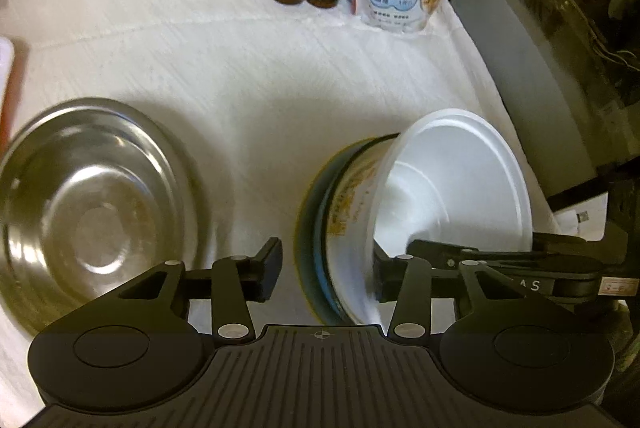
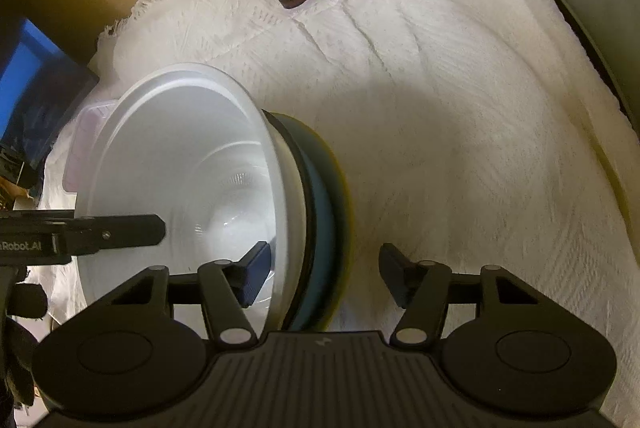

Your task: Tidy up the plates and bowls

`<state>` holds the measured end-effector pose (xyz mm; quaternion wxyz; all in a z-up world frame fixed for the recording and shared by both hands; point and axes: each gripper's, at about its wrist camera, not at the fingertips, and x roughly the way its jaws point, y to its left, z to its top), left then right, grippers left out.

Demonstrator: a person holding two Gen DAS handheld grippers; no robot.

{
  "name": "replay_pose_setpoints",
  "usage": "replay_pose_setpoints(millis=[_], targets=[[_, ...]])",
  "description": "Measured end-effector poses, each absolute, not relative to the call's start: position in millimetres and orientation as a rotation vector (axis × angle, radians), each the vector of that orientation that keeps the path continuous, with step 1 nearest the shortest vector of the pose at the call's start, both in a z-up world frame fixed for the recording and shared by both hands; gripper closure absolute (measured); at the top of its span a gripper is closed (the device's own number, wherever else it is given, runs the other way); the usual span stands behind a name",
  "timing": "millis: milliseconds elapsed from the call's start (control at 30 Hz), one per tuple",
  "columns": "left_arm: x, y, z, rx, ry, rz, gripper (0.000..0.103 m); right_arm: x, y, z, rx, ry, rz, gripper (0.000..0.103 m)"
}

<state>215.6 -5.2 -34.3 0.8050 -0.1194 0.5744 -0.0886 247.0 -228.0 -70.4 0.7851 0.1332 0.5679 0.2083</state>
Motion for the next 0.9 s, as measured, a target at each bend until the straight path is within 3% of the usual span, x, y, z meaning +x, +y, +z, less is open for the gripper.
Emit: replay_pose_setpoints(millis=[233, 400, 567, 900], targets=[[224.0, -12.0, -48.9, -0.248, 1.249, -0.166, 0.056, 253.5, -221.9, -64.9, 0.231, 1.215, 0.475, 0.045], [223.8, -16.5, -59.2, -0.306, 1.284, -0.202, 0.049, 252.2, -219.0, -73.3, 0.278, 1.254, 0.543, 0.046], [234.1, -20.5, -58.1, -0.363, 1.308, -0.193, 0.033, 258.0, -220.5, -76.8, 0.315, 1.246, 0.579, 0.046], [238.0, -38.4, -41.9, -0.284, 1.278, -0.211, 0.029, 269.6, -238.6, -86.4, 0.44, 1.275, 0.584, 0.045]])
